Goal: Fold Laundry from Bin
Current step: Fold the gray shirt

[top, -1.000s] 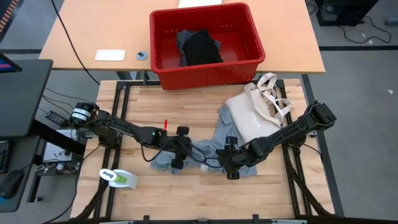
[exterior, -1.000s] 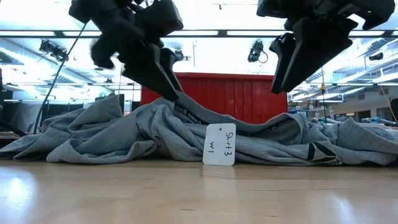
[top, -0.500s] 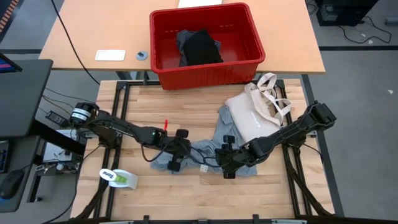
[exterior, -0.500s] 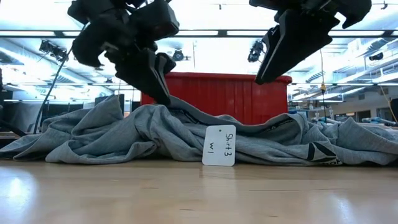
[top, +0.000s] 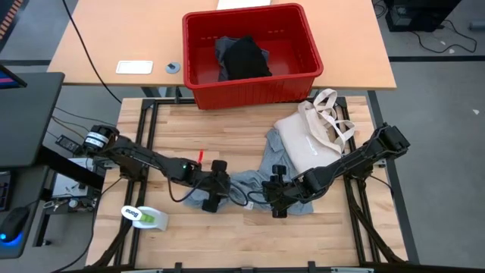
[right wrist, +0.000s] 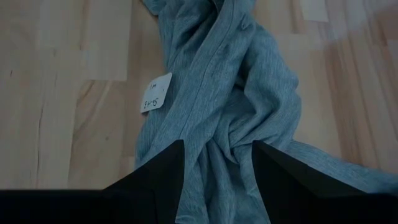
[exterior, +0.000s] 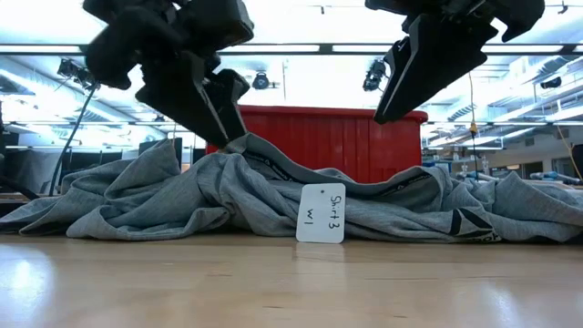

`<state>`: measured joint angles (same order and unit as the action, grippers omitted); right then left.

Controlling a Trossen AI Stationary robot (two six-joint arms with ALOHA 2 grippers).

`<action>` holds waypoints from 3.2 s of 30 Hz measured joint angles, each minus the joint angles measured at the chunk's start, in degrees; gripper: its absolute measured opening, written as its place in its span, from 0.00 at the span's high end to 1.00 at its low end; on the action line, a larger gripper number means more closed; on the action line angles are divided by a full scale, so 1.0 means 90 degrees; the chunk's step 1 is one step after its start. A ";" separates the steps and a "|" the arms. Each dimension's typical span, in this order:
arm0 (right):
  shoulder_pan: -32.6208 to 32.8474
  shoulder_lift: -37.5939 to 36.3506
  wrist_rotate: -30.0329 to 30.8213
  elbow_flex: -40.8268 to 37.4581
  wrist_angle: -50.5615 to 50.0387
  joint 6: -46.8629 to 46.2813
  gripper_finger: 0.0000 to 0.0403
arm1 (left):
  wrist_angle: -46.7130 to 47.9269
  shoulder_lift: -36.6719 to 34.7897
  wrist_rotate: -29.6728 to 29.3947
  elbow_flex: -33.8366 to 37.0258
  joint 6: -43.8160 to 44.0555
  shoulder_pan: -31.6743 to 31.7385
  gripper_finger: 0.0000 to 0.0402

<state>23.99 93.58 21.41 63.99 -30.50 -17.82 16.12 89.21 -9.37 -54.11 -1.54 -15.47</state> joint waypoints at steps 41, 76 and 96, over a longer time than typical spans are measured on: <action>0.0613 0.0008 0.1689 -0.0001 0.1467 0.1193 0.52 | 0.2759 -0.0430 -0.0343 -0.1785 0.0105 0.0291 0.96; 0.0025 -0.0004 0.0819 -0.1408 0.0519 0.0428 0.92 | 0.3503 -0.1113 -0.0381 -0.1995 -0.0118 0.0519 0.95; -0.0252 -0.0466 -0.0064 0.2372 -0.6533 -0.3447 0.97 | 0.0375 -0.1032 0.0220 -0.0080 0.0111 0.0214 0.54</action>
<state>21.72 89.39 20.83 85.34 -89.30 -48.84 19.49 79.93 -7.39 -54.83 -0.55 -13.55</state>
